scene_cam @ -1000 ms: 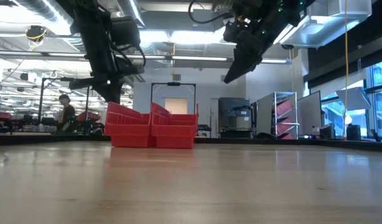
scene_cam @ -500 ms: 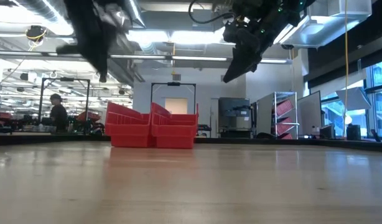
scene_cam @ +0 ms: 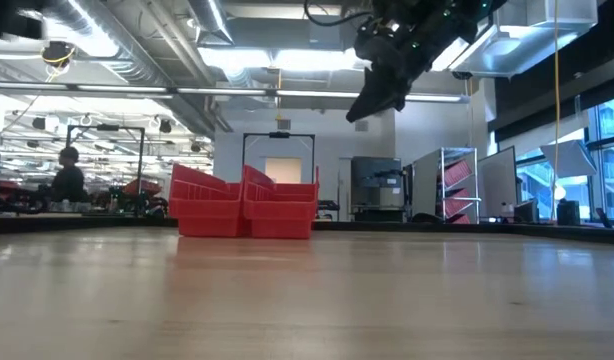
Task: Sort batteries
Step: Move the bins to the top center of the table
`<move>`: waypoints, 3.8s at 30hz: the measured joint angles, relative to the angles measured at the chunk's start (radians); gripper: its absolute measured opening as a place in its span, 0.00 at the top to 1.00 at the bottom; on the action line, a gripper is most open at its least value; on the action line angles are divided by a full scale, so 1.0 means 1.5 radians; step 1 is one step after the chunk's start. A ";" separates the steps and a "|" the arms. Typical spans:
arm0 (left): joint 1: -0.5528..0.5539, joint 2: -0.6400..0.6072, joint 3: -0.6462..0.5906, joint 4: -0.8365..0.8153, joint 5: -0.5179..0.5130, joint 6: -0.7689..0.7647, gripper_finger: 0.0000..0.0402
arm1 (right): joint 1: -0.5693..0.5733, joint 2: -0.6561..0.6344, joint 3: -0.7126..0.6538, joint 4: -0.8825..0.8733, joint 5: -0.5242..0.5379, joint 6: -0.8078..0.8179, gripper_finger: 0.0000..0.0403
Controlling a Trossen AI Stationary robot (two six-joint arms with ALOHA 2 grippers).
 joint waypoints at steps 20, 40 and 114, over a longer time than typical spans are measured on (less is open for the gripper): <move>-0.206 0.151 -0.218 0.319 0.011 -0.287 0.53 | -0.001 0.000 0.000 0.015 0.000 -0.018 0.98; -0.079 0.176 -0.263 0.401 -0.061 -0.298 0.95 | -0.001 0.001 0.000 0.007 0.000 -0.015 0.98; 0.290 0.035 -0.157 0.285 -0.011 0.029 0.63 | 0.175 -0.050 -0.107 -0.096 -0.144 0.391 0.97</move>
